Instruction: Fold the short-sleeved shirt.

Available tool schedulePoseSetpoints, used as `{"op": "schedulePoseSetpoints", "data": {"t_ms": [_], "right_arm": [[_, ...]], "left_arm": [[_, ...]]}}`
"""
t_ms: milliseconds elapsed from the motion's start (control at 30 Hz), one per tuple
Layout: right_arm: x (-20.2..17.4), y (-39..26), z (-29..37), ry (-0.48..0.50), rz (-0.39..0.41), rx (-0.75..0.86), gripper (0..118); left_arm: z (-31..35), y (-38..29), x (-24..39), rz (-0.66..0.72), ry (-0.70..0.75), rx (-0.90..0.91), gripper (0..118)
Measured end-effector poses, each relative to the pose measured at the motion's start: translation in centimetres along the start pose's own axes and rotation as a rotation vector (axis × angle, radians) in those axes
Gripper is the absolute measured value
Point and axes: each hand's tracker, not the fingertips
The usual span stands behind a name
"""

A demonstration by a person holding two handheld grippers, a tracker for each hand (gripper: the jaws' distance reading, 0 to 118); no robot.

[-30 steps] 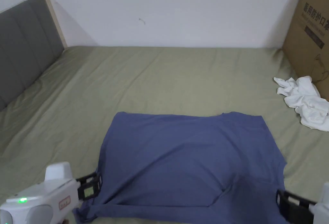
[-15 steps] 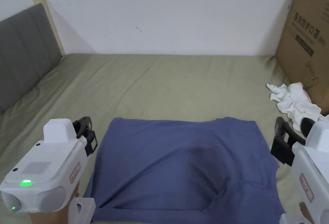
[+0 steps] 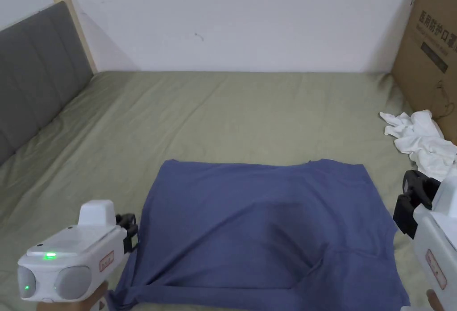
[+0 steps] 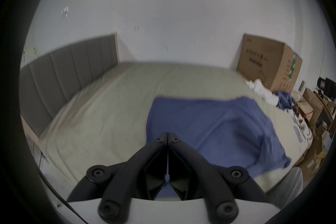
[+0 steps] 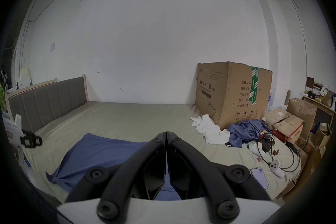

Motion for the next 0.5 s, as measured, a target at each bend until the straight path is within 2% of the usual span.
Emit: {"op": "schedulePoseSetpoints", "data": {"t_ms": [67,133,200,233,400,433,467,500], "right_arm": [[0.0,-0.5,-0.3,0.0,0.003,-0.018,0],[0.1,-1.0,-0.5,0.001,0.002,-0.04,0],[0.1,-1.5,-0.6,0.002,-0.004,-0.059,0],[0.1,-1.8,-0.7,0.003,-0.005,-0.068,0],[0.1,-2.9,-0.9,0.002,-0.003,-0.108,0],[0.1,-3.1,-0.9,0.001,-0.006,-0.116,0],[0.2,-3.3,-0.9,0.0,-0.008,-0.125,0],[0.3,-3.5,-0.9,-0.003,-0.01,-0.133,0]], "left_arm": [[-1.2,-2.0,-1.2,0.012,0.026,-0.08,23],[-2.1,-3.9,-2.0,0.022,0.064,-0.163,63],[-3.0,-5.4,-2.8,0.046,0.085,-0.212,80],[-3.4,-6.2,-3.2,0.046,0.082,-0.245,82],[-5.7,-8.5,-3.9,0.047,0.13,-0.309,82],[-6.2,-8.8,-4.1,0.055,0.134,-0.316,77],[-6.6,-9.0,-4.3,0.069,0.136,-0.323,63],[-6.6,-9.3,-4.3,0.086,0.118,-0.33,28]]}}
